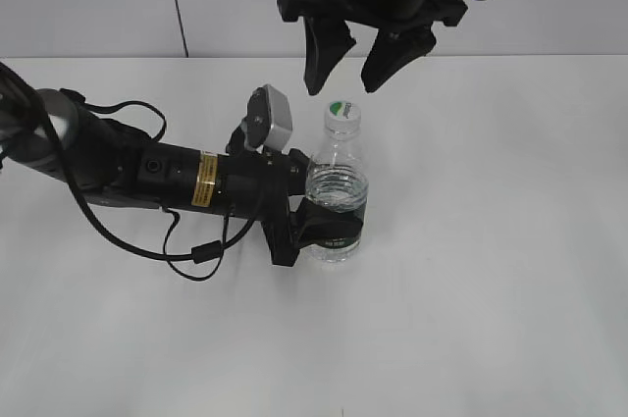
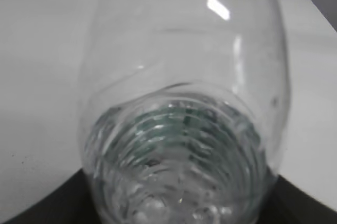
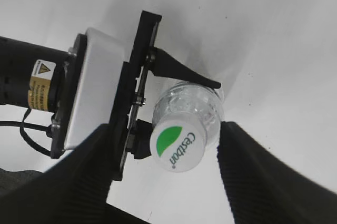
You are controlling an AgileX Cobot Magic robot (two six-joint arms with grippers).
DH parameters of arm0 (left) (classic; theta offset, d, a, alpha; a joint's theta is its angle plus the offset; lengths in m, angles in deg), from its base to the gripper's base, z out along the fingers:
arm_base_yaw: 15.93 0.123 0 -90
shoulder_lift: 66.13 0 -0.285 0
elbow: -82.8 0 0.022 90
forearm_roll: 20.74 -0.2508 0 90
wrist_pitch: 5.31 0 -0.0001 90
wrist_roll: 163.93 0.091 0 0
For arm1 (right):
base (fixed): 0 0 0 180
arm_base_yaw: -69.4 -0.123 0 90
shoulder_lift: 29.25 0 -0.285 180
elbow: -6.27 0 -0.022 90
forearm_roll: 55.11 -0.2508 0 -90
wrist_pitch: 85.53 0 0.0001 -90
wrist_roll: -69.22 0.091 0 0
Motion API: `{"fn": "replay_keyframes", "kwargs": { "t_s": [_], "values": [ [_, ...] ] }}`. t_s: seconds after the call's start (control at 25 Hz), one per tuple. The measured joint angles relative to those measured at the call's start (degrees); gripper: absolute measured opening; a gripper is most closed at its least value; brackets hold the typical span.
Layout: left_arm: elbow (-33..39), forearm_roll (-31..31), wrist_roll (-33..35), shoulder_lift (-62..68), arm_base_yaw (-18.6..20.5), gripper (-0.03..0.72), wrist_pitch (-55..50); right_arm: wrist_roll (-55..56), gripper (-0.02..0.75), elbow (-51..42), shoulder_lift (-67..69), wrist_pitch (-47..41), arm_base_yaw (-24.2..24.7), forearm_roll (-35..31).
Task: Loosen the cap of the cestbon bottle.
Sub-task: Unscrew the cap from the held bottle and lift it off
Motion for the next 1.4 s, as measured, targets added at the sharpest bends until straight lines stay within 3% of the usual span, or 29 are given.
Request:
{"fn": "replay_keyframes", "kwargs": {
  "t_s": [1.4],
  "values": [
    [0.0,-0.3,-0.1,-0.2,0.0,0.409,-0.3,5.3,0.466,-2.9,1.1,0.0,0.0,-0.8]
  ]
}}
